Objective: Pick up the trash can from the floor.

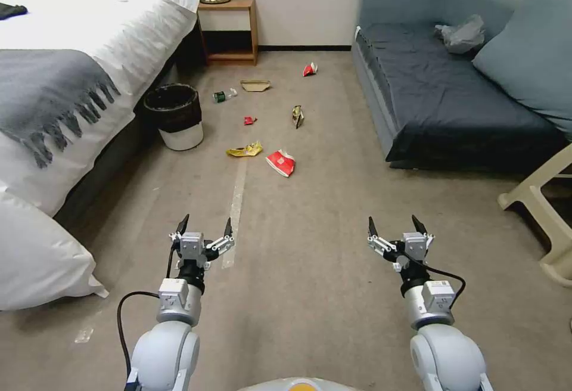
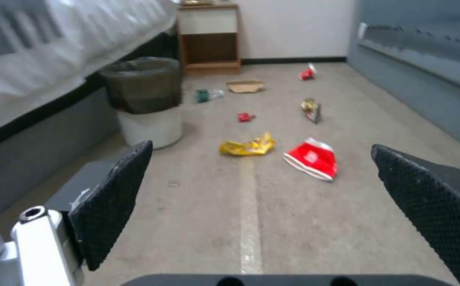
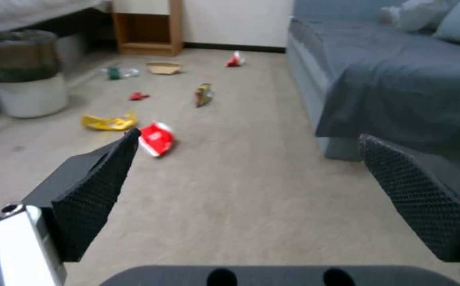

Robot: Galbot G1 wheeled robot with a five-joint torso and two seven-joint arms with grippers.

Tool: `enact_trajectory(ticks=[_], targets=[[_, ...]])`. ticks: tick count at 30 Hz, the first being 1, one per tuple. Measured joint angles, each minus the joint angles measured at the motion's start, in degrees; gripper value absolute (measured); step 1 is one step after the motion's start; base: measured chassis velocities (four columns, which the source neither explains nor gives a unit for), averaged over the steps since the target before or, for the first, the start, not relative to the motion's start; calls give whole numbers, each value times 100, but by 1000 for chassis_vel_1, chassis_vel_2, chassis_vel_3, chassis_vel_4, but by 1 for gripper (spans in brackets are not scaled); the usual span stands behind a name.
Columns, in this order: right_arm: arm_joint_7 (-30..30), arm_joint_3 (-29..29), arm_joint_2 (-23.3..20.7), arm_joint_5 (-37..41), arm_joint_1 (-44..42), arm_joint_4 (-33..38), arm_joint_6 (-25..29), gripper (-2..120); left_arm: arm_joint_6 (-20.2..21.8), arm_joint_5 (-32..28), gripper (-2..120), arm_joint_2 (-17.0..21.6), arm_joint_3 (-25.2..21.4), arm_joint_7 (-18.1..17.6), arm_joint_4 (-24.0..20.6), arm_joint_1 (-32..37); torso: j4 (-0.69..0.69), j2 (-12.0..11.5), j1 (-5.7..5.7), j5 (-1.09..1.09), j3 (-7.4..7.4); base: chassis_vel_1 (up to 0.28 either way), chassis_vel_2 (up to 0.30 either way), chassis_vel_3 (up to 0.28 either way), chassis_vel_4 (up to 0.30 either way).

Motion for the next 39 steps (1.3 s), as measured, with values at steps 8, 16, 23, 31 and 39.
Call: enact_trajectory(ticks=[8, 16, 23, 31, 39], targets=[[-481, 67, 178, 196, -853, 736, 43, 100, 197, -1139, 100, 302, -467, -311, -574, 338, 1, 0, 0, -1, 0, 0, 0, 0, 0], [-1253, 182, 442, 551, -1961, 1810, 157, 100, 431, -2555, 100, 681, -1056, -692, -1304, 757, 0, 0, -1, 0, 0, 0, 0, 0, 0], [-1264, 185, 443, 556, -1959, 1816, 159, 100, 228, -3102, 100, 839, -1219, -673, -1428, 889, 1, 1, 0, 0, 0, 0, 0, 0, 0], [-1406, 190, 453, 639, -1882, 1745, 259, 100, 167, -3115, 100, 843, -1206, -643, -1348, 864, 1, 0, 0, 0, 0, 0, 0, 0, 0], [-1425, 199, 450, 666, -1867, 1735, 265, 100, 159, -3099, 100, 826, -1189, -666, -1313, 839, 0, 1, 0, -1, 0, 0, 0, 0, 0]])
